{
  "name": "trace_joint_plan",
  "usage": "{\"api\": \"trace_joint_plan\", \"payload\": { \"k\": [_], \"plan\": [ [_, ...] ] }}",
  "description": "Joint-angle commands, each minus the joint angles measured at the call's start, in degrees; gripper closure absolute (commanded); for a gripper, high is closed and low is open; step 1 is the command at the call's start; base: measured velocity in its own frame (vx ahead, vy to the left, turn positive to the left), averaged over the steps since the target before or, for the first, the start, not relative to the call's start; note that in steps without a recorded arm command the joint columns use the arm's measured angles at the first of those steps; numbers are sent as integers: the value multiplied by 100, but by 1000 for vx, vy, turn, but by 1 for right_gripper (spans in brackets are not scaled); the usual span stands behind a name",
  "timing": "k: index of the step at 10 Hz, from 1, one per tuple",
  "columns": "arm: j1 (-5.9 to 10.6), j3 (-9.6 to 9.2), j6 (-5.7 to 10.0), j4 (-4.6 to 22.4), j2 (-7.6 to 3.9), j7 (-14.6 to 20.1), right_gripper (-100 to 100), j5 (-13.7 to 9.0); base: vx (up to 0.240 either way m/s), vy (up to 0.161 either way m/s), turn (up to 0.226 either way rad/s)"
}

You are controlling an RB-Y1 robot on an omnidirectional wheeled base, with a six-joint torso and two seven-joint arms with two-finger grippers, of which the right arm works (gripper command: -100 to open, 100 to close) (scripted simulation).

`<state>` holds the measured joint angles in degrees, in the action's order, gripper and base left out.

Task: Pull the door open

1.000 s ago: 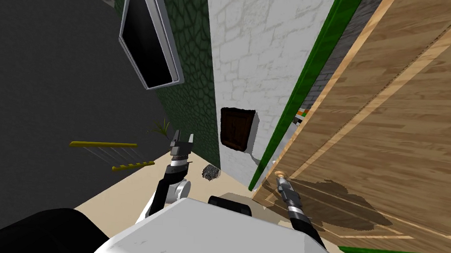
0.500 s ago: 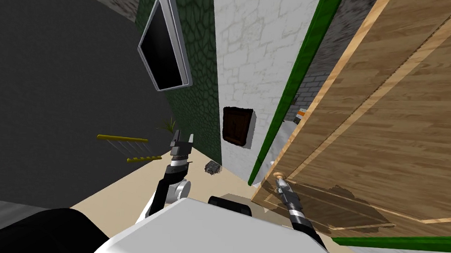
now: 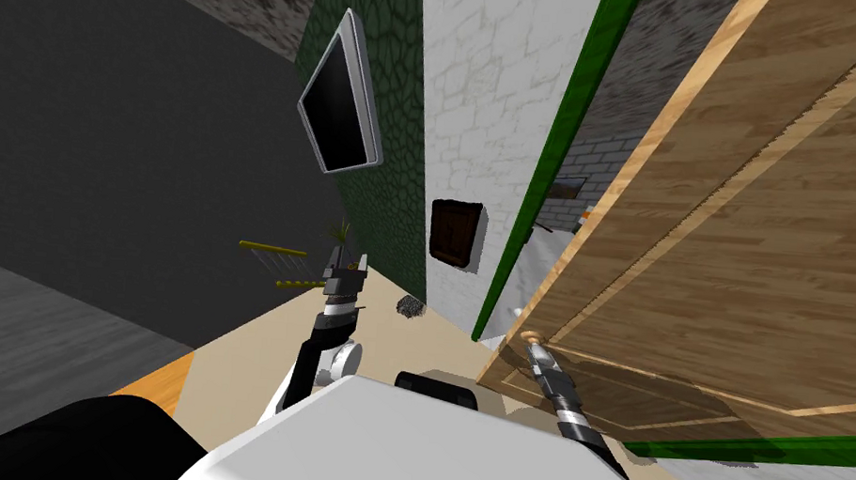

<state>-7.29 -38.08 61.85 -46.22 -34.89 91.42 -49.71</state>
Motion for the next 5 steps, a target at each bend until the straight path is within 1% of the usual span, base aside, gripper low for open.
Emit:
{"api": "trace_joint_plan", "payload": {
  "k": [1,3,4,5],
  "plan": [
    [-58,-104,142,-2,-87,120,100,49,-256,-62,140],
    [-105,-217,277,18,-176,241,100,102,-253,-66,126],
    [-94,-195,208,13,-143,198,100,91,-115,-34,25],
    [-143,-285,332,71,-179,289,100,138,-181,-45,199]
  ]
}}
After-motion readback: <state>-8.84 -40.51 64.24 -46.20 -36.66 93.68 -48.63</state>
